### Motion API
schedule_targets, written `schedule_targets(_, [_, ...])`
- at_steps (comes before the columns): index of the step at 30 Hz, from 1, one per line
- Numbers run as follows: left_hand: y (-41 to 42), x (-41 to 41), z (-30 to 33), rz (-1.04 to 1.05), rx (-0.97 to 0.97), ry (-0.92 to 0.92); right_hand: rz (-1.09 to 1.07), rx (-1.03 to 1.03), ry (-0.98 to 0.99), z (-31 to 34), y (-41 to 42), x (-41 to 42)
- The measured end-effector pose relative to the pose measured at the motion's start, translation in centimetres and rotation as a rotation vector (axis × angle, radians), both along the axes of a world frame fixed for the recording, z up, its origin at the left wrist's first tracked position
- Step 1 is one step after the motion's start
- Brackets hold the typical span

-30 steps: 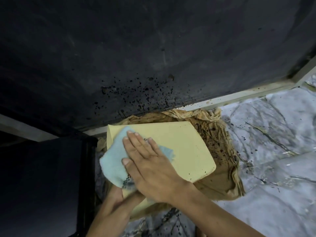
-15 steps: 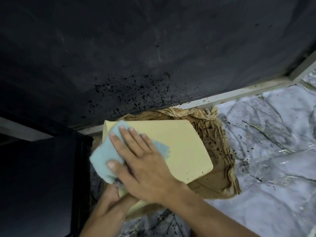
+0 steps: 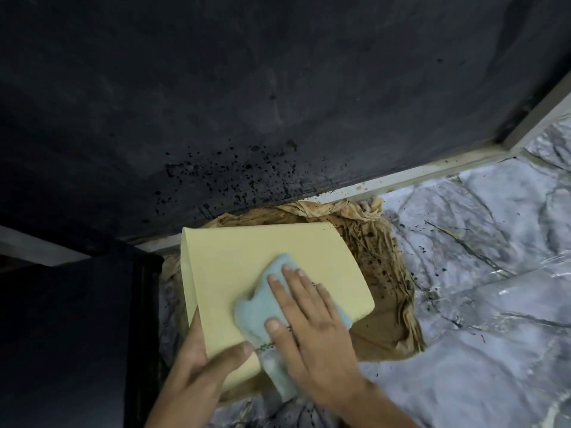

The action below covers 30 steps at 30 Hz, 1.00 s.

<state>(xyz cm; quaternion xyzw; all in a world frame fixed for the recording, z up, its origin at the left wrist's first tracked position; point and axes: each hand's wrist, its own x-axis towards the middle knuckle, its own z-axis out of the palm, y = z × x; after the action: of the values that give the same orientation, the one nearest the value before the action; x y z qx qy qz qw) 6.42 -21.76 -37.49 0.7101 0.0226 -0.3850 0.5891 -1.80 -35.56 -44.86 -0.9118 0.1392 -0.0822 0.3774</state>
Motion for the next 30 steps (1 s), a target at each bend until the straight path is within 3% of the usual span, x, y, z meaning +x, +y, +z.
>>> schedule_targets(2, [0.3,-0.1,-0.1,0.018,0.023,-0.021,-0.098,-0.038,0.071,-2.5,-4.2,0.7])
schedule_targets(6, [0.2,-0.8,-0.5,0.024,0.038,-0.023,-0.307,0.177,0.287,-4.5,-12.2,5.7])
schedule_targets(10, [-0.5,-0.2,-0.7,0.004,-0.017,-0.022,-0.053,0.029,0.101,0.0,-5.8,11.7])
schedule_targets(13, [0.2,-0.2,-0.6,0.003,-0.014,-0.048,0.128,0.007,0.005,1.8,-0.6,10.2])
schedule_targets(15, [0.7,-0.2,-0.9,0.004,0.000,-0.071,0.127,-0.027,-0.067,0.0,-2.6,7.9])
schedule_targets(20, [1.1,-0.6,-1.5,0.037,0.006,-0.001,-0.269,0.083,0.262,-4.9,-11.3,8.3])
schedule_targets(22, [0.7,-0.8,-1.3,0.016,0.016,-0.003,-0.220,0.004,0.308,-3.5,-9.6,9.6])
schedule_targets(27, [0.5,-0.7,-0.8,-0.074,0.004,-0.003,0.191,0.013,-0.032,1.6,-1.2,7.5])
schedule_targets(30, [1.2,0.4,0.7,-0.077,0.000,0.131,0.074,0.013,-0.065,-1.5,-4.5,5.0])
